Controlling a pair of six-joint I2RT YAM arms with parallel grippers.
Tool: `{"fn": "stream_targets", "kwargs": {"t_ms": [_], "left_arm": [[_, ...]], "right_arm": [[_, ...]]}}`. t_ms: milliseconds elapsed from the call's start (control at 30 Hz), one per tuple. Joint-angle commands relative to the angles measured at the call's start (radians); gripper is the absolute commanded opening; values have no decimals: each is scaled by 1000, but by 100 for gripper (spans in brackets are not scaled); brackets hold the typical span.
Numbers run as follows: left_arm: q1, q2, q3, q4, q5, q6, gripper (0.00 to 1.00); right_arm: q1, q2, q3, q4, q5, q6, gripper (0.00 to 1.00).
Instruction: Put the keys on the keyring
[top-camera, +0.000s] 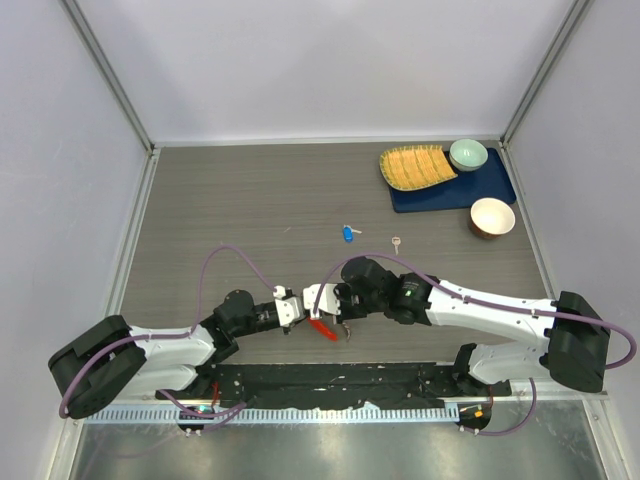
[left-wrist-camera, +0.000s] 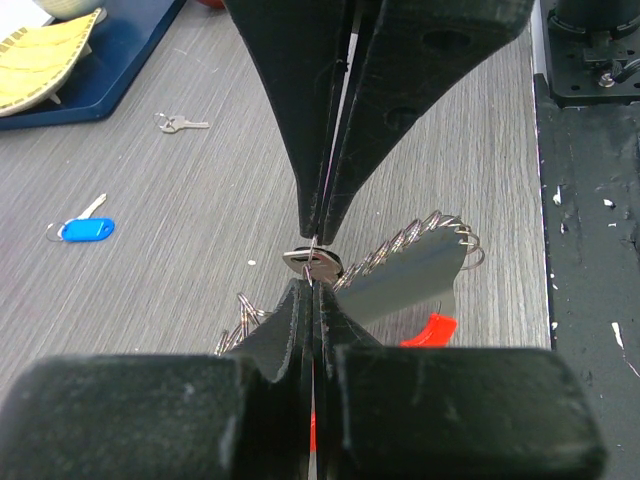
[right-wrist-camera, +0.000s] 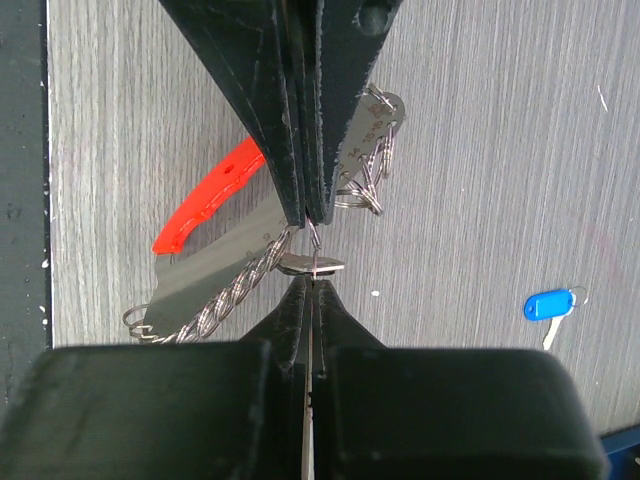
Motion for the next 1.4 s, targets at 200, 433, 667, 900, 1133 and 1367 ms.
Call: {"fn": "stream_targets", "kwargs": {"t_ms": [200, 433, 667, 900, 1133, 1367], "left_arm": [[0, -17, 13, 79, -3, 12, 0], [0, -17, 13, 79, 6, 12, 0], [0, -22, 11, 75, -5, 12, 0], [0, -23, 13, 73, -3, 12, 0], [-1, -20, 14, 72, 0, 15, 0], [0, -16, 16, 73, 4, 13, 0]], "right_arm": [[-2, -21, 19, 12, -24, 10, 1], [-2, -13, 24, 16, -26, 11, 1], [-7, -22, 19, 13, 6, 27, 1], [-10, -24, 22, 13, 6, 31, 1], [-10, -24, 27, 16, -4, 28, 1], [-10, -24, 30, 24, -23, 23, 1]]}}
